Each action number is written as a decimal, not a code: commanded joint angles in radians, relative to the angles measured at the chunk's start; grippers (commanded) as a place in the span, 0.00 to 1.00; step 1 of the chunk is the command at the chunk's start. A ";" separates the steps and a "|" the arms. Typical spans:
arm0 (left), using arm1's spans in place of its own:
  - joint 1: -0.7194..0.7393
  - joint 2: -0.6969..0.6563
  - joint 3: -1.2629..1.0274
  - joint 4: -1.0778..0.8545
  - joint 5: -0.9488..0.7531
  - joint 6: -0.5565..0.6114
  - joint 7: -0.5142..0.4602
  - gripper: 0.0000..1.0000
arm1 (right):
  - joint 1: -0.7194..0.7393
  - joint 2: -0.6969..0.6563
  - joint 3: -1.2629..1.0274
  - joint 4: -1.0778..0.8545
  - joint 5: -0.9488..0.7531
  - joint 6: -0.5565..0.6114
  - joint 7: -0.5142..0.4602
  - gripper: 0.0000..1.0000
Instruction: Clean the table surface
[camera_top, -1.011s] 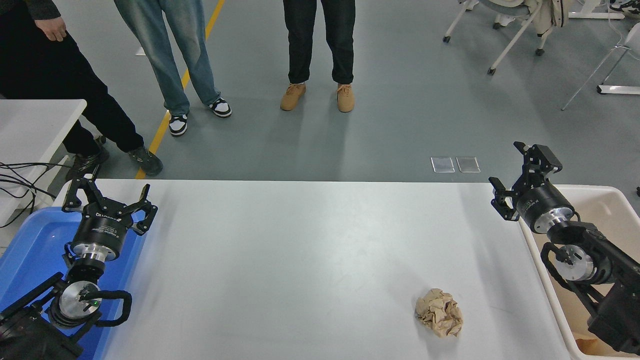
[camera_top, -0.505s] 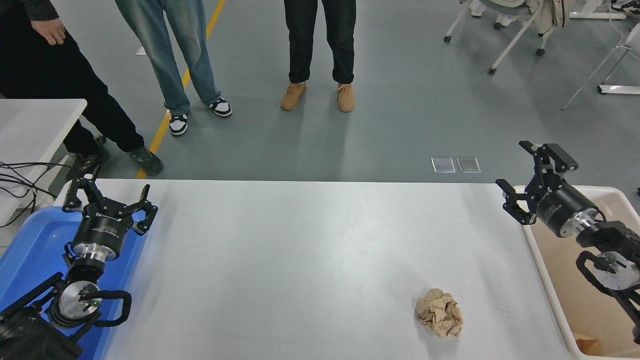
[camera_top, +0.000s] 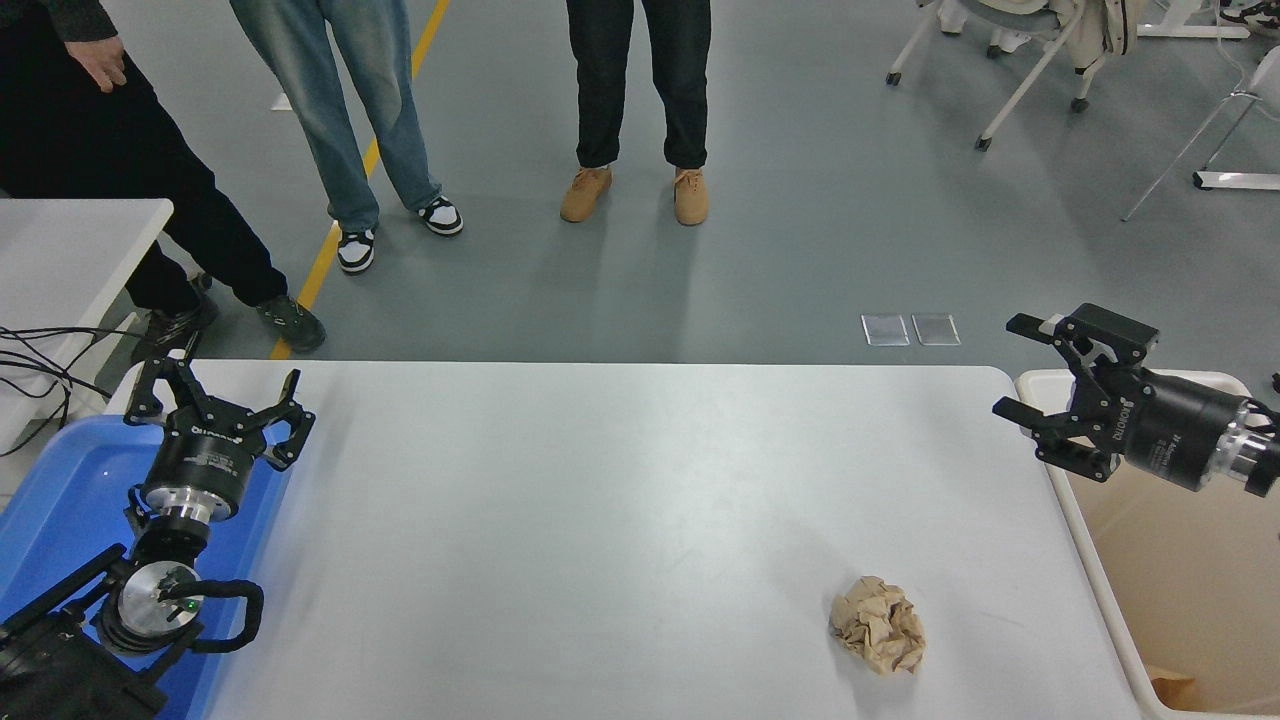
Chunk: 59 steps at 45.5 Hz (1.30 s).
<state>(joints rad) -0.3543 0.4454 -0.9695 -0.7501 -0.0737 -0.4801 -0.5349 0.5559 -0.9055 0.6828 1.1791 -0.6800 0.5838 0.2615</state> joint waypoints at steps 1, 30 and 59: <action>0.000 0.001 0.000 0.000 0.000 0.000 0.001 0.99 | 0.021 -0.053 -0.017 0.152 -0.236 0.021 -0.002 0.99; 0.000 -0.001 0.000 0.000 0.000 0.000 0.001 0.99 | 0.036 0.037 -0.092 0.303 -0.836 -0.127 -0.001 0.99; 0.000 0.001 0.000 0.000 0.000 0.000 0.001 0.99 | 0.033 0.073 -0.313 0.271 -1.159 -0.191 0.005 0.99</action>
<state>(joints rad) -0.3543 0.4451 -0.9695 -0.7501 -0.0737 -0.4801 -0.5343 0.5932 -0.8466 0.4377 1.4630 -1.7614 0.4391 0.2665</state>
